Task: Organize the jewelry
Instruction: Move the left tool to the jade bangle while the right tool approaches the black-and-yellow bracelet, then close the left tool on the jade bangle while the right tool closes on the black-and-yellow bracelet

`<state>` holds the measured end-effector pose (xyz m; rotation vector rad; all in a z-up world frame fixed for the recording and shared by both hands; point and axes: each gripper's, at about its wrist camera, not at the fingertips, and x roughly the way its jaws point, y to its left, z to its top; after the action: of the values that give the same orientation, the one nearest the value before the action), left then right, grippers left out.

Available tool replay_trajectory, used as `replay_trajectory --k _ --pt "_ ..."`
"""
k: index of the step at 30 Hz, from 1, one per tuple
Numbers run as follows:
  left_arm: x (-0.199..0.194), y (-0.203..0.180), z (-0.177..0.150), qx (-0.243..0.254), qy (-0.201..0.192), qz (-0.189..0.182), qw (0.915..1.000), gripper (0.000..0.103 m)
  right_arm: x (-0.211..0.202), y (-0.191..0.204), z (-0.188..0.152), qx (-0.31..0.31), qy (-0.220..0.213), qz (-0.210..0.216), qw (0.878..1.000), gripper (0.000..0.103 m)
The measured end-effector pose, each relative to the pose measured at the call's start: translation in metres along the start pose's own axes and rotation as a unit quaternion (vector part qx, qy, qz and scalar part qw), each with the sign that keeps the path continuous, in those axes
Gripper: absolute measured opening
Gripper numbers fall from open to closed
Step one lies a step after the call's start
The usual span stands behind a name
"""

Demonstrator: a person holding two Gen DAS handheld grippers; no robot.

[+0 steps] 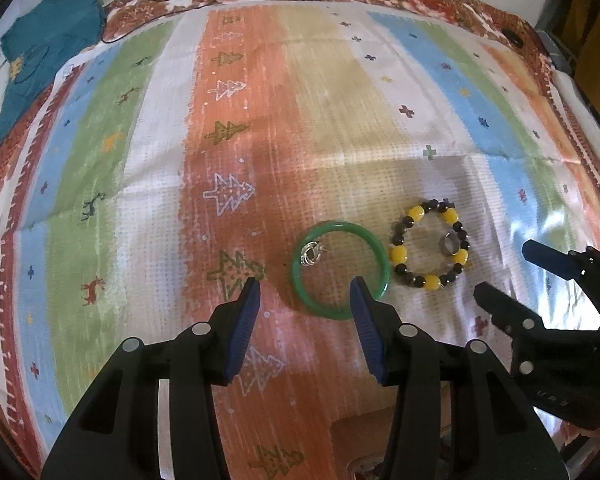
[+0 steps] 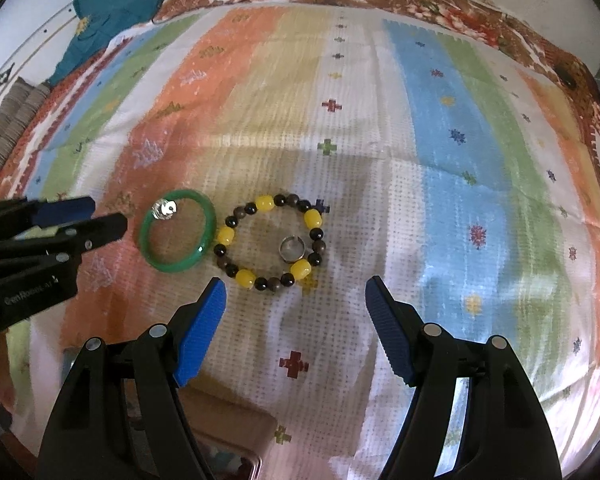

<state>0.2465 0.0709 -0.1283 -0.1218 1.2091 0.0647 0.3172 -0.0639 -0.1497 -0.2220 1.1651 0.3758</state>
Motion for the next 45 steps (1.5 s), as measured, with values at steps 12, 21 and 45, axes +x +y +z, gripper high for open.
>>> replay_trajectory --k 12,21,45 --pt "0.027 -0.001 0.006 0.005 0.022 0.005 0.9997 0.047 0.023 -0.002 0.008 0.007 0.016 -0.002 1.000 0.072" --pt "0.041 0.006 0.009 -0.001 0.035 -0.003 0.9994 0.047 0.040 -0.006 0.016 0.020 0.027 -0.001 0.999 0.072" --pt "0.055 0.020 0.003 -0.001 0.047 0.018 0.9987 0.007 0.040 -0.009 0.010 -0.010 0.035 -0.003 0.999 0.013"
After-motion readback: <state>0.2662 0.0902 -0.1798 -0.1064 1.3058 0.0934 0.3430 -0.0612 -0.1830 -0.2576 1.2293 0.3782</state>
